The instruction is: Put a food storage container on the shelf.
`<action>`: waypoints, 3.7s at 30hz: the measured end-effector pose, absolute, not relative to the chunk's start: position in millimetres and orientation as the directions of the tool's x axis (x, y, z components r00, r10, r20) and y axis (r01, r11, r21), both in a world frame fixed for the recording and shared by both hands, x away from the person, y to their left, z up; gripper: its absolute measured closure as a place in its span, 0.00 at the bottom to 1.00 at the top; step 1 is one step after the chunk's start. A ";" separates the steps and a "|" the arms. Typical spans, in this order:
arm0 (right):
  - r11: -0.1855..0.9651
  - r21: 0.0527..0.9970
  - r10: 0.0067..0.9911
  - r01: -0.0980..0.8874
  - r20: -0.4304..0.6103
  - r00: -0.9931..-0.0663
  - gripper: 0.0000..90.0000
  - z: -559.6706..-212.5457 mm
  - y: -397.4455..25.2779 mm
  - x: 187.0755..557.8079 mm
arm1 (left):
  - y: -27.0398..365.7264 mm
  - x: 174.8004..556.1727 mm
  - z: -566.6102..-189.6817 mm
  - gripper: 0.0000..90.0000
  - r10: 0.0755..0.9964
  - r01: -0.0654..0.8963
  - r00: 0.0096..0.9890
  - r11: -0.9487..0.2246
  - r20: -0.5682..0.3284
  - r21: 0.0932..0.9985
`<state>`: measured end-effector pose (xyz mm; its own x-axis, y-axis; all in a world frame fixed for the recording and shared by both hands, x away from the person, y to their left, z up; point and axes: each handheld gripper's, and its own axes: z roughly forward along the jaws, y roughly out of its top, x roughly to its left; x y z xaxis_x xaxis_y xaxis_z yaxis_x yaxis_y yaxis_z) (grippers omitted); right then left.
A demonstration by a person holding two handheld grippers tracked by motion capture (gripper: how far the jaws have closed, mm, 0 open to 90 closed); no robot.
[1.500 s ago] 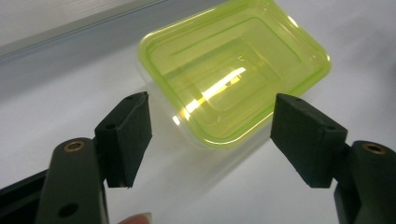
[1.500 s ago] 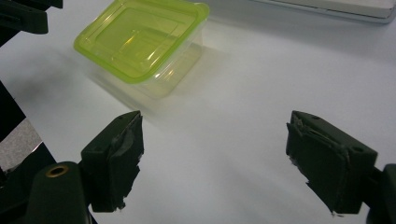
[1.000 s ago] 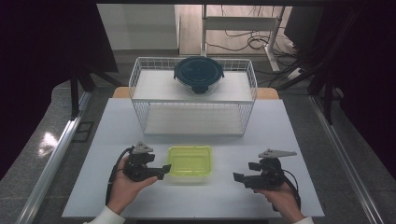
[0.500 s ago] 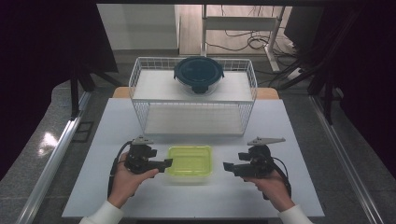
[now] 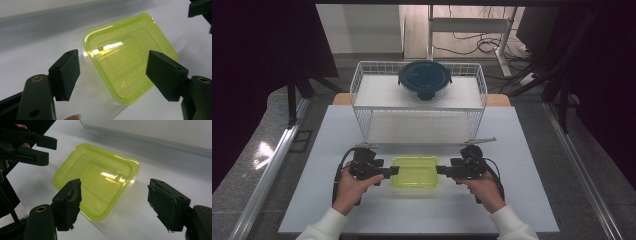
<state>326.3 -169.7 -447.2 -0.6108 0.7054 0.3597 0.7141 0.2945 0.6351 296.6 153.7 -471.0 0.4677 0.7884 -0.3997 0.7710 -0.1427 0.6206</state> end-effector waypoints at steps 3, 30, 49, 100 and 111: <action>0.283 0.615 0.706 0.736 0.385 -0.594 0.31 -454.0 -164.1 330.1 | 155.8 297.9 -473.4 0.32 0.781 0.778 0.462 -0.130 -0.420 0.615; 0.193 0.487 0.694 0.852 0.546 -0.469 0.43 -496.4 -158.5 347.5 | 160.9 313.1 -502.2 0.42 0.741 0.851 0.397 -0.075 -0.542 0.520; 0.156 0.449 0.658 0.880 0.617 -0.431 0.66 -504.5 -161.5 348.7 | 161.4 314.7 -513.9 0.65 0.698 0.881 0.362 -0.038 -0.618 0.472; 0.149 0.653 0.621 0.743 0.523 -0.584 0.85 -432.6 -174.7 321.1 | 166.3 286.6 -447.7 0.88 0.652 0.762 0.485 0.012 -0.583 0.647; 0.154 0.714 0.613 0.683 0.473 -0.633 0.85 -399.4 -177.7 321.4 | 165.7 288.9 -423.6 0.88 0.635 0.723 0.519 0.032 -0.572 0.691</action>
